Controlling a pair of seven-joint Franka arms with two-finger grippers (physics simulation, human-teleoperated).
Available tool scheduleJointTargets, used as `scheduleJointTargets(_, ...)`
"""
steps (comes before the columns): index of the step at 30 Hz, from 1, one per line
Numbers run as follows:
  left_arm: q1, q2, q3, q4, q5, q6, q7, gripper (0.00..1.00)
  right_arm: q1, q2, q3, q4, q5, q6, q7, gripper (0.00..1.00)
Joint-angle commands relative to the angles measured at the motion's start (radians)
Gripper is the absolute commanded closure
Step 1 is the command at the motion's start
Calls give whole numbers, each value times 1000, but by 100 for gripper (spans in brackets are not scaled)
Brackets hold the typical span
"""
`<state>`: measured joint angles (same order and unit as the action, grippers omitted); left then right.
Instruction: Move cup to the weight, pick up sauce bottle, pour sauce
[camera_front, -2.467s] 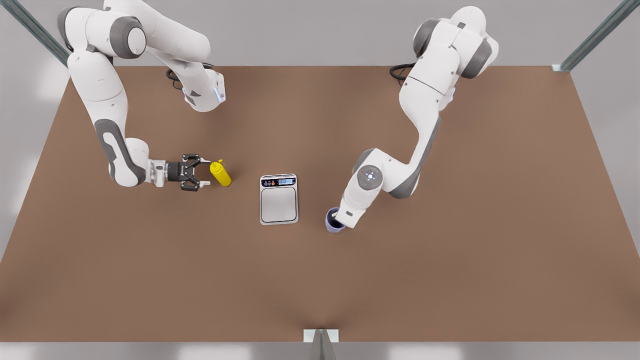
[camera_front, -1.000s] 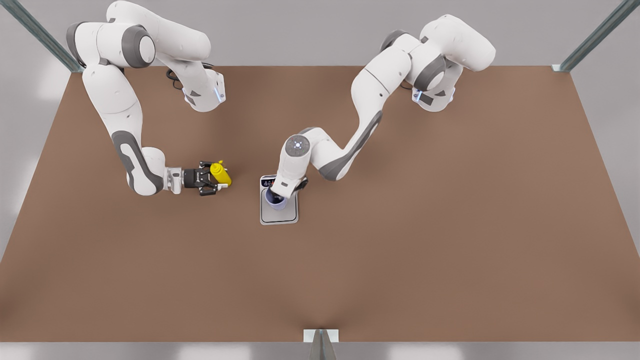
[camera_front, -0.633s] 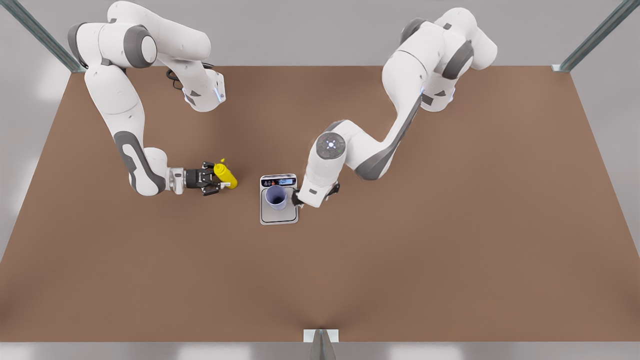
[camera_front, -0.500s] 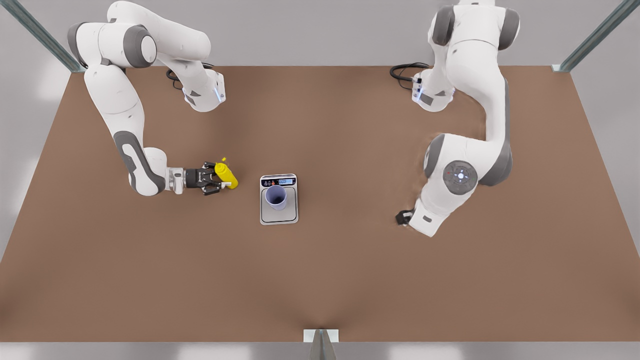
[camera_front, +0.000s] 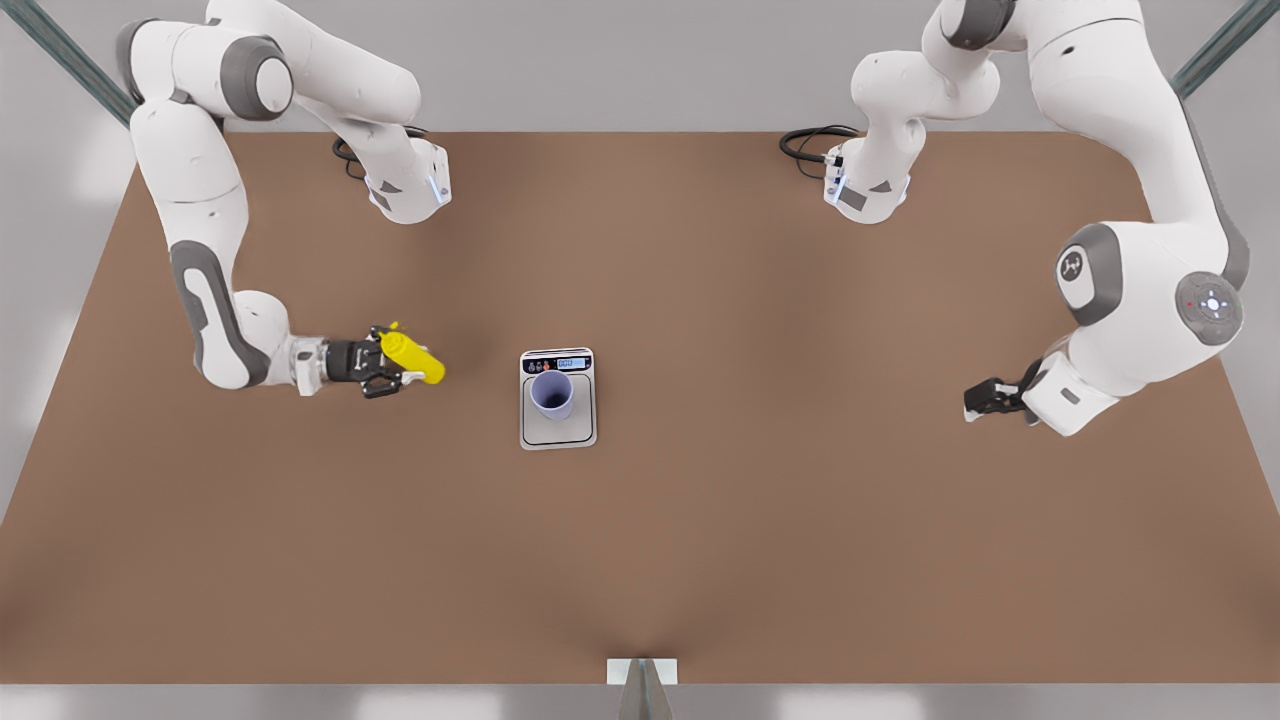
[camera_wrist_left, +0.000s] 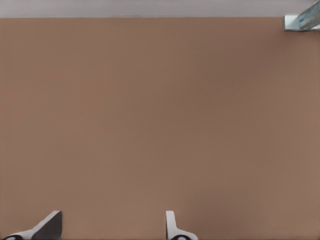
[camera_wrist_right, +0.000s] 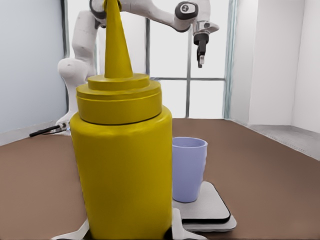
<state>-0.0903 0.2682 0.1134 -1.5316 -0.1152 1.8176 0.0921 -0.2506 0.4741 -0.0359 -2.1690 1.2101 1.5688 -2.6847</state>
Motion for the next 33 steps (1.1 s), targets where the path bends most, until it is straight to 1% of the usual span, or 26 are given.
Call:
scheduleJointTargets(1,0,6,2,11,16,-1,0,0,-1,-8,-12,24,-23,-1,31,40)
scheduleJointTargets(3,3,8,17,13,17,2,2,0,-1,-34,-53,169,-135,-4,247,40)
scheduleJointTargets(5,4,9,20,15,19,2,2,0,11,-69,-59,233,-175,11,410,40)
scheduleJointTargets(6,7,9,20,15,19,2,2,0,25,-104,-58,241,-193,59,480,40)
scheduleJointTargets(9,4,28,22,36,19,9,2,0,129,-146,-58,291,-225,143,651,40)
scheduleJointTargets(11,4,32,22,36,19,9,2,0,220,-175,-58,360,-316,212,842,40)
scheduleJointTargets(14,4,31,22,56,52,3,2,0,335,-196,-58,396,-414,306,1008,40)
scheduleJointTargets(16,4,29,22,57,52,3,0,0,428,-246,-56,390,-543,398,1201,40)
scheduleJointTargets(19,4,28,22,59,52,9,2,0,533,-285,-56,387,-747,487,1488,40)
scheduleJointTargets(23,4,31,22,68,52,9,2,0,665,-312,-55,387,-1015,525,1833,39)
scheduleJointTargets(25,4,32,22,79,54,9,2,0,738,-325,-53,388,-1113,525,1977,39)
scheduleJointTargets(27,4,32,22,79,54,11,2,0,810,-341,-50,388,-1281,522,2112,39)
scheduleJointTargets(29,4,32,22,79,54,11,2,0,850,-350,-48,383,-1403,508,2157,39)
scheduleJointTargets(33,4,34,22,79,54,11,2,0,944,-348,-47,376,-1721,392,2367,39)
